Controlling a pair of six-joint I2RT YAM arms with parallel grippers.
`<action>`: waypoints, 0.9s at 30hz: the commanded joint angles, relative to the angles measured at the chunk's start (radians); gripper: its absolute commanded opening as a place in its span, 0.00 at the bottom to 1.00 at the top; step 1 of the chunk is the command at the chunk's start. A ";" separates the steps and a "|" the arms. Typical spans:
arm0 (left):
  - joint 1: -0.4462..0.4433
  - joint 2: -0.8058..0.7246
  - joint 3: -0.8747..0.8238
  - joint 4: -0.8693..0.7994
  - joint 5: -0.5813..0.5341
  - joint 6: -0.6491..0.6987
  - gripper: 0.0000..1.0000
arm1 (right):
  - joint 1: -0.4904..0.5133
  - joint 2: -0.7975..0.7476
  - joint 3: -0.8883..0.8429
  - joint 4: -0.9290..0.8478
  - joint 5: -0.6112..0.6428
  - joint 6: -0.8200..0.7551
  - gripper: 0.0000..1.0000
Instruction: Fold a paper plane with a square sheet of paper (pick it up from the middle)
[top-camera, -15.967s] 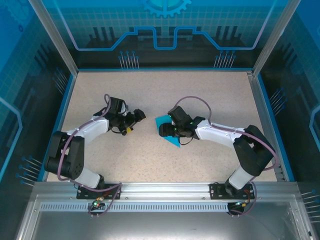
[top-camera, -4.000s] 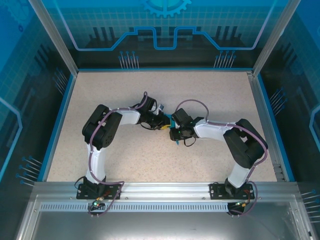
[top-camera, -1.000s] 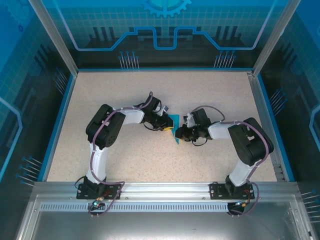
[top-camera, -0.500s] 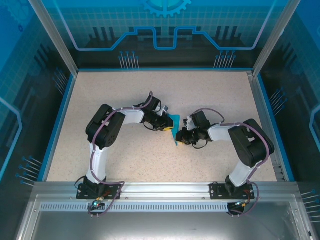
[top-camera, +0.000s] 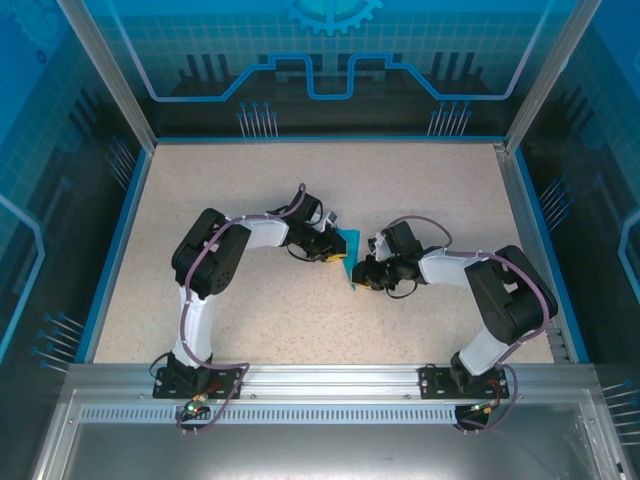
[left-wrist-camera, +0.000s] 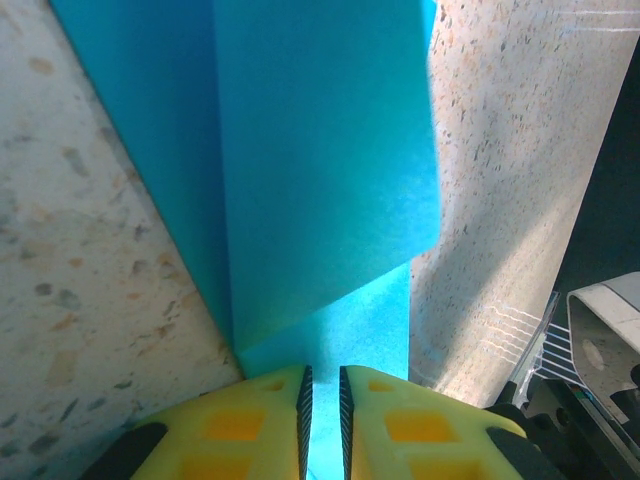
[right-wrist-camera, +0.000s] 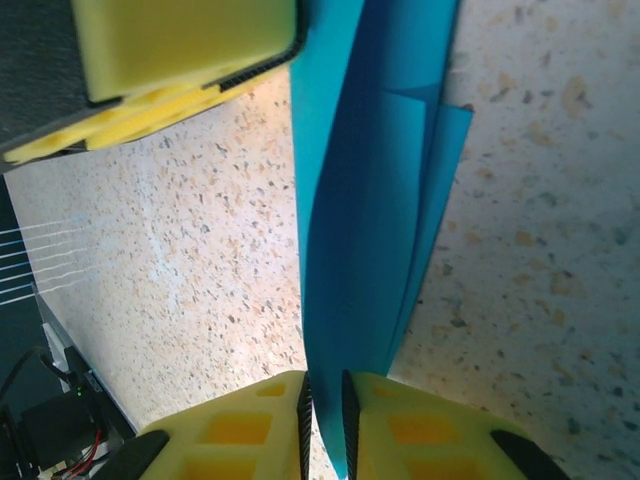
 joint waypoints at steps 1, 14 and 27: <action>-0.007 0.039 -0.001 -0.054 -0.053 0.028 0.19 | 0.018 0.018 0.001 -0.042 0.010 -0.004 0.16; -0.006 0.037 0.001 -0.059 -0.054 0.024 0.19 | 0.028 0.031 0.006 -0.037 0.002 -0.004 0.16; -0.006 0.035 0.006 -0.064 -0.053 0.028 0.19 | 0.069 -0.122 0.070 -0.129 0.144 -0.057 0.25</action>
